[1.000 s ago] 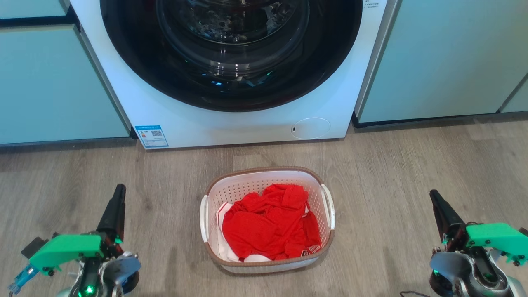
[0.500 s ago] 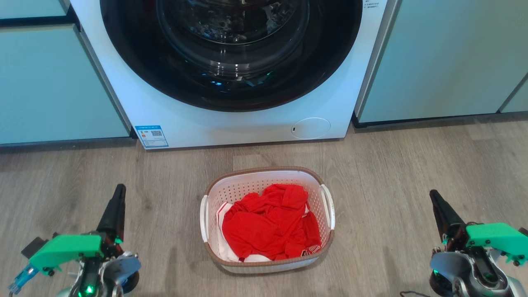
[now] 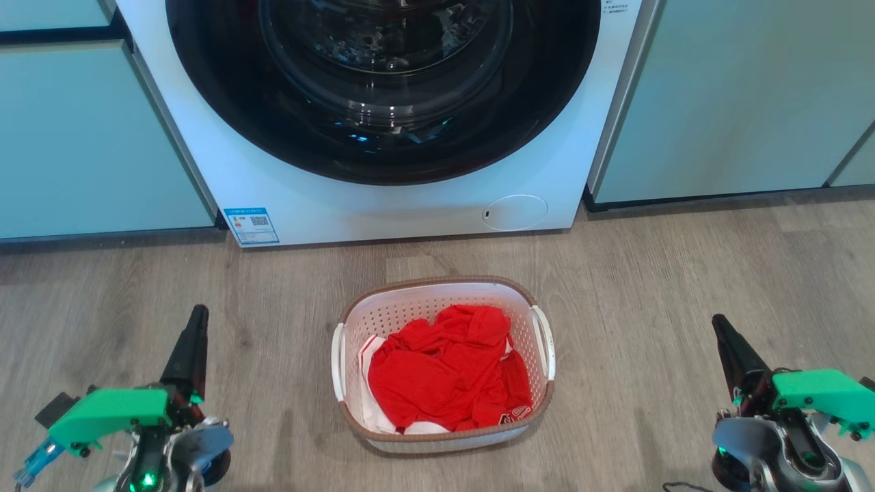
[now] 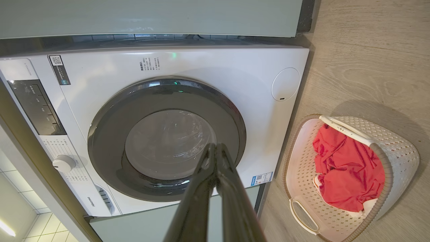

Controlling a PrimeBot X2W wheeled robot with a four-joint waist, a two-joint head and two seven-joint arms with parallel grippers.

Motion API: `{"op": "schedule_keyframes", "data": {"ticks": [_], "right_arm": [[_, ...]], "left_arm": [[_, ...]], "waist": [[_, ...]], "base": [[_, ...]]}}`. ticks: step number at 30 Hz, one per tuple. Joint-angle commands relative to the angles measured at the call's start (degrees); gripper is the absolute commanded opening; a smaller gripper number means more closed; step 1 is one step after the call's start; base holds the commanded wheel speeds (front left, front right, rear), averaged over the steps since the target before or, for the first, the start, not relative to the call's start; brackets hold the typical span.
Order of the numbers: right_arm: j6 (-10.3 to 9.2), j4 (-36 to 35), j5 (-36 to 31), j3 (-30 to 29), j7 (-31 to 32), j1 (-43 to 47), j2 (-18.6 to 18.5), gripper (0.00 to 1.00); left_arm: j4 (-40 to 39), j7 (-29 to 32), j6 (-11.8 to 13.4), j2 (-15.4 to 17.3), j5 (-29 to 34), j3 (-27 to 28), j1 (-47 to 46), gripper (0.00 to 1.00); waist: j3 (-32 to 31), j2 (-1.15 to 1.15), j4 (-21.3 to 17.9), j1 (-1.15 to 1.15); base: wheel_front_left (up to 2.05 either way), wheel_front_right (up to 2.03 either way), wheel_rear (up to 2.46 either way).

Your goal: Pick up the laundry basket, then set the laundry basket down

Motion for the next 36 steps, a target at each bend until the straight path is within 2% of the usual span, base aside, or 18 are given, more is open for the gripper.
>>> {"op": "schedule_keyframes", "data": {"ticks": [1,36], "right_arm": [[-0.09,-2.0,-0.6,0.9,0.5,-2.7,-0.4,0.0],[-0.09,-2.0,-0.6,1.0,0.5,-2.7,-0.4,0.0]], "left_arm": [[-1.7,0.3,-0.4,0.5,0.5,2.1,-3.3,0.0],[-1.7,0.2,-0.4,0.5,0.5,2.1,-3.3,0.0]], "waist": [[0.0,0.0,0.0,0.0],[0.0,0.0,0.0,0.0]], "base": [[0.0,0.0,0.0],[0.0,0.0,0.0]]}}
